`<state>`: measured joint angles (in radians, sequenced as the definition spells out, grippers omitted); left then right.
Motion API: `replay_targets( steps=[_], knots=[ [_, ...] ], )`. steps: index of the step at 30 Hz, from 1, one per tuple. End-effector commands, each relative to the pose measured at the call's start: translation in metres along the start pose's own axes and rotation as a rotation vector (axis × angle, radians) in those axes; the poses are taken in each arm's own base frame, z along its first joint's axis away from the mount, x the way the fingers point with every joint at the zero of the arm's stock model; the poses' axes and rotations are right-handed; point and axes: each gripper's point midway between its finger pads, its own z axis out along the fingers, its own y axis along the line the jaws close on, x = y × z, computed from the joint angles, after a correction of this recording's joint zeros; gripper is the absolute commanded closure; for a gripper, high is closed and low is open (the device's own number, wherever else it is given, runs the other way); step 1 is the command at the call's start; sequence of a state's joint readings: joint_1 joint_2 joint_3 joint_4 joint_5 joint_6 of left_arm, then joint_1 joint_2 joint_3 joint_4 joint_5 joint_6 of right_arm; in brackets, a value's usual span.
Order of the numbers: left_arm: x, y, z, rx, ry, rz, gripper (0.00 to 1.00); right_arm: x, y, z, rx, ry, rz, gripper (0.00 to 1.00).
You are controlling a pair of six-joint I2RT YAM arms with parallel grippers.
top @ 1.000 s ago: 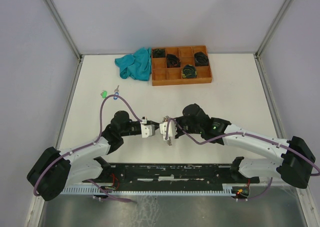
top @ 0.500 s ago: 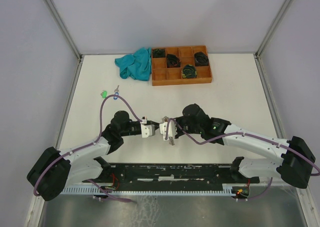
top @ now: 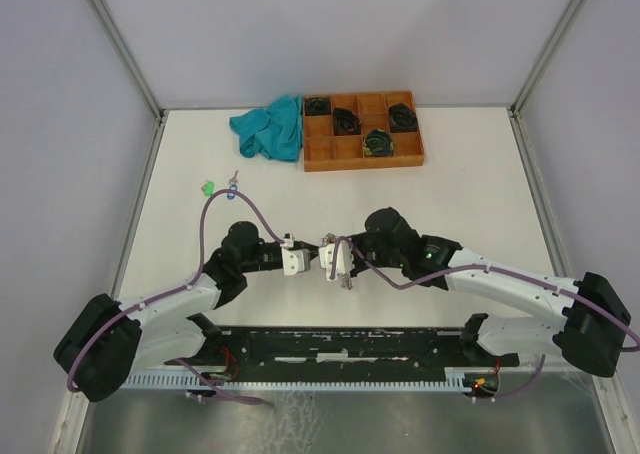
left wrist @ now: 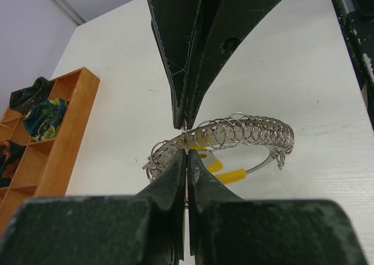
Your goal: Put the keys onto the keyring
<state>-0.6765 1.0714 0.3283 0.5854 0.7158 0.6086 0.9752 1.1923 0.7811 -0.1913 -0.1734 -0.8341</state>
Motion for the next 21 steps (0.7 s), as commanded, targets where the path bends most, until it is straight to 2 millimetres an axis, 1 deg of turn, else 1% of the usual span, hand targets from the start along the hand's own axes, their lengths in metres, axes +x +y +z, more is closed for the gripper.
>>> replay_targets(
  steps=[1, 11, 21],
  knots=[
    [-0.0221, 0.0154, 0.0035, -0.029, -0.055, 0.052, 0.97, -0.0181, -0.0212, -0.0045, 0.077, -0.051, -0.007, 0.99],
    [-0.0221, 0.0148, 0.0034, -0.026, -0.054, 0.055, 0.97, -0.0160, -0.0211, -0.0045, 0.080, -0.042, -0.002, 0.99],
    [-0.0226, 0.0155, 0.0029, -0.029, -0.054, 0.060, 0.97, -0.0184, -0.0199, -0.0047, 0.070, -0.053, 0.001, 0.99]
  ],
)
